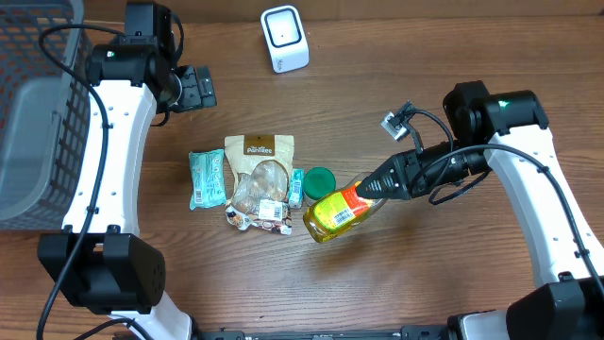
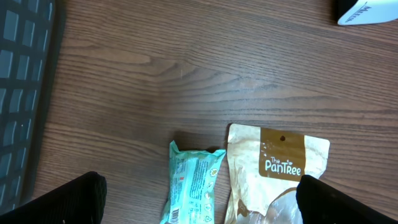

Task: Scan the item barcode

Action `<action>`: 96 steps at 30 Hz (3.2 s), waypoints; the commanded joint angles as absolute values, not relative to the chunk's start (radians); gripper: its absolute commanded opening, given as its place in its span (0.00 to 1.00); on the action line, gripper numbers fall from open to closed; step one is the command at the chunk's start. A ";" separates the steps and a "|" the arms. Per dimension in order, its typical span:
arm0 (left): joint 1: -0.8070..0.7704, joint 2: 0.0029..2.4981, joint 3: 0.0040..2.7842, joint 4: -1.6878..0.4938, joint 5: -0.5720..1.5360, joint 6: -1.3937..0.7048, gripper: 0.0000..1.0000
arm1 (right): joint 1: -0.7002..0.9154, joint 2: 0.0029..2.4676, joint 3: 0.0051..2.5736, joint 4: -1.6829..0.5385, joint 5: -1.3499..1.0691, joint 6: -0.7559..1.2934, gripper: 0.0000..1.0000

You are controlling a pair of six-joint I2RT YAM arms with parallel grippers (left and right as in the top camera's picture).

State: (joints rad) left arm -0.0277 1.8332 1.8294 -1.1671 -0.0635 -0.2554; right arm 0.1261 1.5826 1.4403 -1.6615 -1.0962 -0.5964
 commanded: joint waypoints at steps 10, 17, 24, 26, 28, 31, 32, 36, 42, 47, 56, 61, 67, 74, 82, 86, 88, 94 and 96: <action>-0.033 1.826 1.841 -1.167 -0.062 -0.258 1.00 | 0.129 1.573 1.443 -1.673 -1.158 -0.607 0.19; -0.033 1.826 1.841 -1.167 -0.062 -0.258 1.00 | 0.129 1.573 1.444 -1.694 -1.158 -0.607 0.18; -0.033 1.826 1.841 -1.167 -0.062 -0.258 0.99 | 0.163 1.542 1.415 -1.695 -1.158 -0.548 0.09; -0.033 1.826 1.841 -1.167 -0.062 -0.258 0.99 | 0.176 1.507 1.407 -1.695 -1.158 -0.541 0.09; -0.033 1.826 1.841 -1.167 -0.062 -0.258 1.00 | 0.186 1.471 1.406 -1.694 -1.158 -0.519 0.09; -0.033 1.826 1.841 -1.167 -0.062 -0.258 0.99 | 0.192 1.403 1.406 -1.694 -1.171 -0.512 0.10; -0.033 1.826 1.841 -1.167 -0.062 -0.258 1.00 | 0.192 1.382 1.406 -1.694 -1.177 -0.512 0.10; -0.033 1.826 1.841 -1.167 -0.062 -0.258 0.99 | 0.191 1.316 1.406 -1.688 -1.185 -0.508 0.10; -0.033 1.826 1.841 -1.167 -0.061 -0.258 0.99 | 0.192 1.302 1.406 -1.682 -1.193 -0.470 0.11; -0.033 1.826 1.841 -1.167 -0.061 -0.258 0.99 | 0.192 1.302 1.406 -1.665 -1.207 -0.468 0.11; -0.033 1.826 1.841 -1.167 -0.062 -0.258 1.00 | 0.192 1.302 1.406 -1.653 -1.206 -0.468 0.11; -0.033 1.826 1.841 -1.167 -0.062 -0.258 0.99 | 0.192 1.302 1.406 -1.643 -1.190 -0.468 0.12; -0.033 1.826 1.841 -1.167 -0.062 -0.258 0.99 | 0.192 1.302 1.406 -1.594 -1.140 -0.468 0.12; -0.033 1.826 1.841 -1.167 -0.062 -0.258 0.99 | 0.192 1.304 1.406 -1.532 -1.134 -0.468 0.13; -0.033 1.826 1.841 -1.167 -0.062 -0.258 1.00 | 0.192 1.305 1.406 -1.485 -1.116 -0.467 0.13; -0.033 1.826 1.841 -1.167 -0.062 -0.258 0.99 | 0.192 1.310 1.406 -1.458 -1.102 -0.467 0.13; -0.033 1.826 1.841 -1.167 -0.062 -0.258 1.00 | 0.192 1.320 1.406 -1.442 -1.082 -0.467 0.13; -0.033 1.826 1.841 -1.167 -0.062 -0.258 1.00 | 0.192 1.372 1.406 -1.407 -1.013 -0.467 0.13; -0.033 1.826 1.841 -1.167 -0.062 -0.258 0.99 | 0.192 1.395 1.406 -1.391 -0.994 -0.467 0.12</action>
